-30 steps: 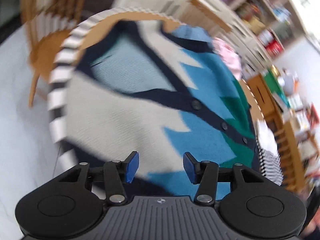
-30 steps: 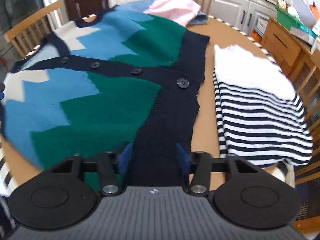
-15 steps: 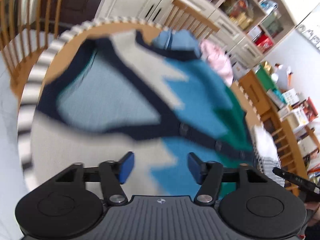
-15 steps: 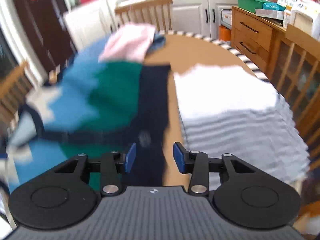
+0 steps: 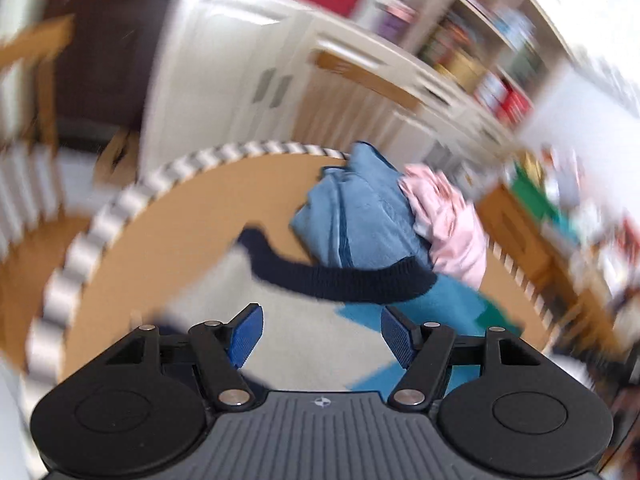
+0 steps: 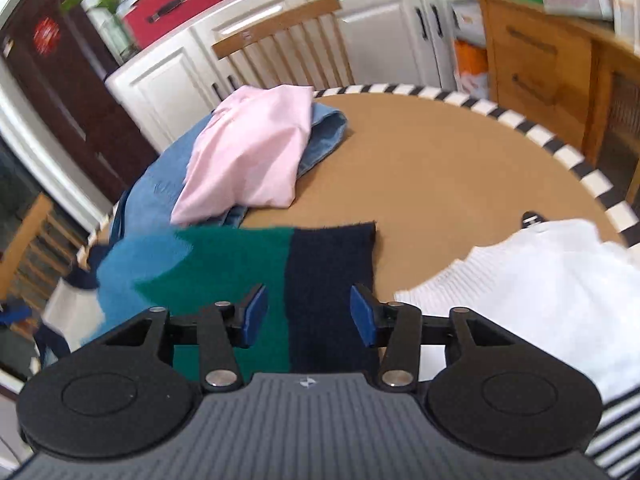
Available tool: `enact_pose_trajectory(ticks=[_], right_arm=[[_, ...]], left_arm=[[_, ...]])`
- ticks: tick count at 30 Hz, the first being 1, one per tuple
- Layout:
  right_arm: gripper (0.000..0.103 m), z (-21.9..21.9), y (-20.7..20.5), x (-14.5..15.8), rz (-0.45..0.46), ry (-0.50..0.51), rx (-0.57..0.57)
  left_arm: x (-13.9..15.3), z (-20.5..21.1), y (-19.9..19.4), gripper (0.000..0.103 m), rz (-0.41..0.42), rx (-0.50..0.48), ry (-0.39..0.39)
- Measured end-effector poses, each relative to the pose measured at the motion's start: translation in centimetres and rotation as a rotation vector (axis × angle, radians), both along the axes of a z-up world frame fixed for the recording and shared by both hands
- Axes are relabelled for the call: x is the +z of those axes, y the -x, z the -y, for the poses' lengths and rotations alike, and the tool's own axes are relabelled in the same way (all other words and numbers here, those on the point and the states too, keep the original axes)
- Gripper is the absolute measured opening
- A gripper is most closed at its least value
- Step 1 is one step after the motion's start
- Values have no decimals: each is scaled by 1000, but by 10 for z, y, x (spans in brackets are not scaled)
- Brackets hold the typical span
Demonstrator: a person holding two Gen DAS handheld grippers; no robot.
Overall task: Fold clothes
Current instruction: 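Lift the cardigan hem with both grippers and fold it toward the collar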
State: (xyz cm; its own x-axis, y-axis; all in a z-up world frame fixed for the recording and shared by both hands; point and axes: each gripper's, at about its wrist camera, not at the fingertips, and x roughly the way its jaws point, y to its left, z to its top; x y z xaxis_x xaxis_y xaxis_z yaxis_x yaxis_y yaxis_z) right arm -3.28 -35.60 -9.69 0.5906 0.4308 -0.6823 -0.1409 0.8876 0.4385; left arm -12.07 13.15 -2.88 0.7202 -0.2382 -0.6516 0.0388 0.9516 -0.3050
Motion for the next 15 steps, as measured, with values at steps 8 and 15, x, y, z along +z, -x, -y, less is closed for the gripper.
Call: enact_pose_trajectory(ticks=[8, 15], right_arm=[[57, 9, -51, -30, -52, -60, -69], [28, 5, -72, -43, -86, -137, -13]], left_arm=[[-16, -17, -69, 68, -45, -206, -140], [-38, -28, -95, 67, -96, -279, -56]])
